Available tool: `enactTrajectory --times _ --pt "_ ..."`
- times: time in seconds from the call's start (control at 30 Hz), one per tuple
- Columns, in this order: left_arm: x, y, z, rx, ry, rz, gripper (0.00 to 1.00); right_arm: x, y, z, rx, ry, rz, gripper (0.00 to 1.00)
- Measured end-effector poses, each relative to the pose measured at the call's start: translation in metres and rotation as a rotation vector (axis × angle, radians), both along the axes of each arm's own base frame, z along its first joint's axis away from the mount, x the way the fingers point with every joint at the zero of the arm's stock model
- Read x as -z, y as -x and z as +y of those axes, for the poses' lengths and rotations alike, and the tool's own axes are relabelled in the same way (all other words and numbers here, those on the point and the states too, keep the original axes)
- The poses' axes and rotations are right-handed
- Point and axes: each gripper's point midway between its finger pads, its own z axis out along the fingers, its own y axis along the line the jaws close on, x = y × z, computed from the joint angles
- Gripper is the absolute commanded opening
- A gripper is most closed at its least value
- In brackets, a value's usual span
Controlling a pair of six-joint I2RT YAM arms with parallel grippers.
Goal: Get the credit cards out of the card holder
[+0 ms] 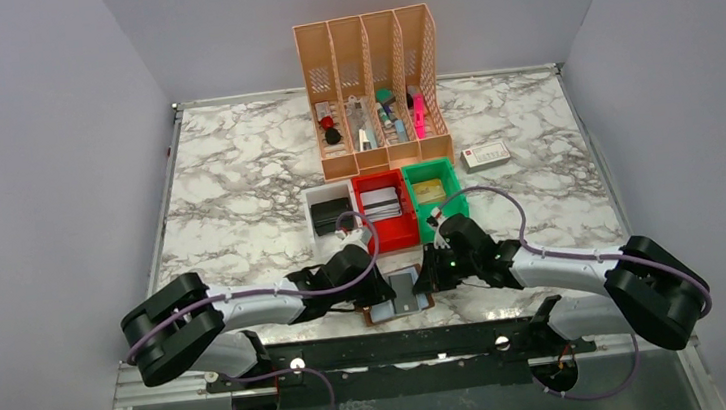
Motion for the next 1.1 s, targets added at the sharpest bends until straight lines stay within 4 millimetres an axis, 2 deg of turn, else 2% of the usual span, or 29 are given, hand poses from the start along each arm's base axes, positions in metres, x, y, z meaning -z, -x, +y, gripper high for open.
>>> enactTrajectory --times 0.37,0.6,0.73,0.97,1.1 --pt "-0.005 -0.004 0.011 -0.035 -0.022 -0.016 0.0 -0.007 -0.006 -0.006 0.038 0.018 -0.037 0.15" --pt "-0.002 -0.004 0.014 -0.039 -0.038 -0.01 0.0 -0.018 -0.007 0.003 0.002 -0.029 -0.055 0.26" --pt "0.003 -0.004 0.014 -0.039 -0.052 -0.002 0.0 -0.024 -0.004 0.013 -0.041 -0.081 -0.051 0.29" --pt "0.004 -0.005 0.011 -0.035 -0.052 -0.001 0.0 -0.007 0.001 0.021 -0.075 -0.083 0.007 0.29" --pt "0.004 -0.005 0.012 -0.033 -0.061 -0.002 0.0 -0.007 -0.006 0.021 -0.043 -0.067 0.0 0.29"
